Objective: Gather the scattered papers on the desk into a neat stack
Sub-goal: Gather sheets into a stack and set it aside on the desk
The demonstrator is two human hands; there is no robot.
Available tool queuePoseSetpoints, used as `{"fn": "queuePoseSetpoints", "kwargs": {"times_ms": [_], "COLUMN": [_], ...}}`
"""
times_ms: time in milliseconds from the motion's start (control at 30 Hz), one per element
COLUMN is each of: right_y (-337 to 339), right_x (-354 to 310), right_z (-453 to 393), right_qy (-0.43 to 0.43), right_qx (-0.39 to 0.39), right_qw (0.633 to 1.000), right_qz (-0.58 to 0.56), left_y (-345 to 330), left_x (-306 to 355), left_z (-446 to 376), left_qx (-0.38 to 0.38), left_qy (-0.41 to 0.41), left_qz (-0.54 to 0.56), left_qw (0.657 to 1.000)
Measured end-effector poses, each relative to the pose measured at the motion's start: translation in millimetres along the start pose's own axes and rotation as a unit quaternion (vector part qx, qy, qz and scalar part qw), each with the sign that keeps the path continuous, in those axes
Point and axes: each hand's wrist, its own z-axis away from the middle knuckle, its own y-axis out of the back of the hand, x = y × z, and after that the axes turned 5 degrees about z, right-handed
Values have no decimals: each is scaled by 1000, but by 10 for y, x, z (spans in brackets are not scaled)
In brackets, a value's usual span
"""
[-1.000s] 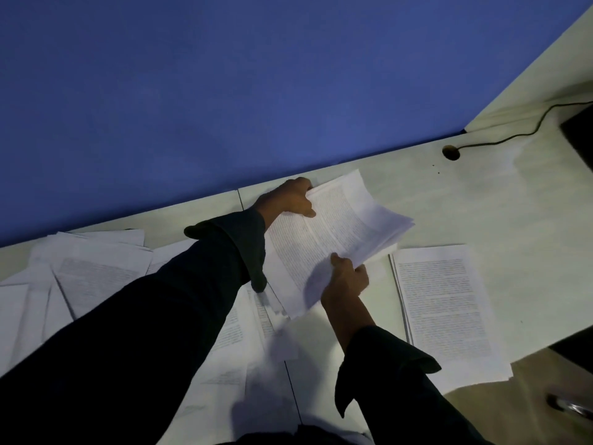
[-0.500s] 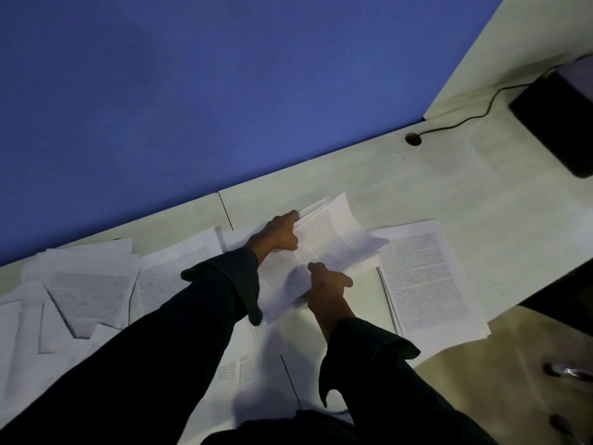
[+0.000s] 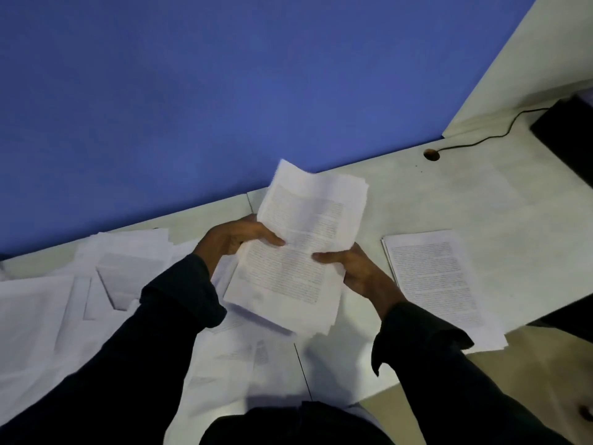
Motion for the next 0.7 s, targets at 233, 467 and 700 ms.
{"fn": "queuePoseSetpoints", "kwargs": {"times_ms": [233, 467, 700], "right_y": [-134, -935, -905], "right_x": [404, 674, 646], "right_z": [315, 454, 730], "right_qy": [-79, 15, 20], "right_qx": [68, 85, 60], "right_qw": [992, 987, 997], "right_qz": [-76, -138, -50], "left_y": [-42, -459, 465], "left_x": [-413, -1018, -924], "left_z": [509, 816, 1863], "left_qx": [229, 212, 184], "left_qy": [-145, -153, -148], "left_qz": [299, 440, 420], "left_qw": [915, 859, 876]}}
